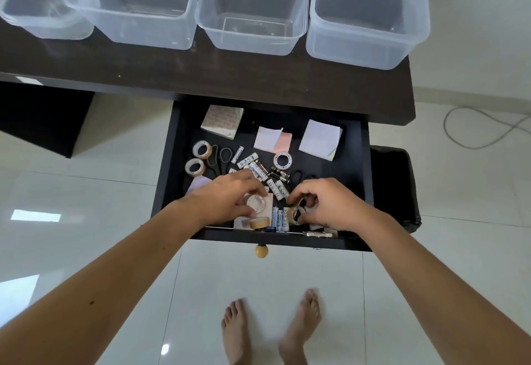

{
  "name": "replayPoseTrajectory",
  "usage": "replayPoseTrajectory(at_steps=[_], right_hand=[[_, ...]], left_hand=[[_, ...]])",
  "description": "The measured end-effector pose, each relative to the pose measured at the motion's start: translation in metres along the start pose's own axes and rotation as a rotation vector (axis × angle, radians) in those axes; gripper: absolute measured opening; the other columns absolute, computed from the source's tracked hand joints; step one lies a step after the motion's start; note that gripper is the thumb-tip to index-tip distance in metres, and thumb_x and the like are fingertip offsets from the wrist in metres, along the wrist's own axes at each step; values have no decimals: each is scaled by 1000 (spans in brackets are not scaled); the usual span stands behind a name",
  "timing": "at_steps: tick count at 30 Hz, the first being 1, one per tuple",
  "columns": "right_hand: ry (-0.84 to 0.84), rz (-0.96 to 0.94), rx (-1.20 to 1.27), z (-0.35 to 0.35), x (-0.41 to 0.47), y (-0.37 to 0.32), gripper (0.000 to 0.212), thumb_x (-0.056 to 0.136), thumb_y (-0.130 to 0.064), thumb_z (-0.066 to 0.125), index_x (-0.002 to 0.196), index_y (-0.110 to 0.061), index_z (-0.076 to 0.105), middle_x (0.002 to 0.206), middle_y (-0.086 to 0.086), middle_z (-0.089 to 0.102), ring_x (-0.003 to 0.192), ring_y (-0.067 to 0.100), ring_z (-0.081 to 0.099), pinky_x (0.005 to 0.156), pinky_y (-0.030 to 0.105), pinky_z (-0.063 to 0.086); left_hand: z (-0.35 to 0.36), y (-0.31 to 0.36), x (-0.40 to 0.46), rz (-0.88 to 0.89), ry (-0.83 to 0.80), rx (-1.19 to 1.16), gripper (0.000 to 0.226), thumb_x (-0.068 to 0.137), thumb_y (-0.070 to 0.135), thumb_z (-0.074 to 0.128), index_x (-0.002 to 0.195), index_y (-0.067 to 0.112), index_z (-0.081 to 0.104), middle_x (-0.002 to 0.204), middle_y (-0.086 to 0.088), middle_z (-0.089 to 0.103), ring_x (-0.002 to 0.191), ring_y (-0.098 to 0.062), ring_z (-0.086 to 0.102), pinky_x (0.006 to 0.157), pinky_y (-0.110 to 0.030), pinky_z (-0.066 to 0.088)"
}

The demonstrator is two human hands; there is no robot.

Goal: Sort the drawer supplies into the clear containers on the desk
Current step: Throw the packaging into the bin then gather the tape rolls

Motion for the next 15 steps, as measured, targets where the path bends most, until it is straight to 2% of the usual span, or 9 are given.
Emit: replayPoseTrajectory(at_steps=[2,4,6,8,10,12,13,15], right_hand=[[-11,6,-22,0,1,-1,32,76,-21,94,101,-37,82,89,-11,68,80,9,63,70,29,54],[-16,1,-50,-1,0,-3,28,78,-20,94,99,-34,84,81,-16,63,74,1,59,63,15,42],[-24,10,-69,-1,0,-5,26,79,-17,92,101,-30,84,75,-19,59,71,-12,58,58,8,40],[-38,15,-97,0,1,-6,26,81,-16,91,102,-28,84,77,-20,63,70,-21,56,58,4,40],[-48,23,-151,2,3,-6,25,81,-21,91,102,-33,85,89,-20,70,74,-12,59,57,6,37],[-45,22,-182,3,6,-4,23,81,-23,91,100,-36,85,96,-19,73,85,-3,62,66,8,38],[-43,20,-191,3,7,-3,22,81,-23,90,98,-36,85,98,-18,74,90,0,64,70,13,42],[-32,12,-205,2,6,-3,19,84,-22,87,98,-35,85,97,-16,75,95,5,66,77,19,47]], left_hand=[[1,-3,1,12,28,43,41,98,51,65,136,49,52,137,24,47,119,2,54,83,-17,38],[1,-6,1,23,55,19,40,94,63,59,131,52,49,133,27,47,104,7,54,88,-41,52],[-1,-7,-1,45,84,-93,43,85,71,59,123,51,52,124,27,51,92,9,58,85,-47,58],[-5,-10,-4,39,120,-190,40,82,65,71,116,51,55,112,21,58,89,3,64,84,-45,60],[-7,-13,-6,8,135,-231,39,83,53,81,112,53,56,101,19,62,84,1,66,83,-39,59],[-8,-5,-9,61,125,-236,38,86,40,84,113,51,60,93,24,61,80,9,63,75,-15,50],[-9,-1,-10,103,118,-246,39,88,31,83,119,45,64,92,28,59,81,15,61,70,-7,45],[-10,9,-12,183,98,-245,44,92,19,80,129,37,67,100,26,62,89,21,56,71,-1,41]])
Point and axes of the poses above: each hand's wrist, its own x-axis towards the middle knuckle, its own z-axis out of the palm, y = z × x, the point moved 8 cm from there along x, towards the middle knuckle
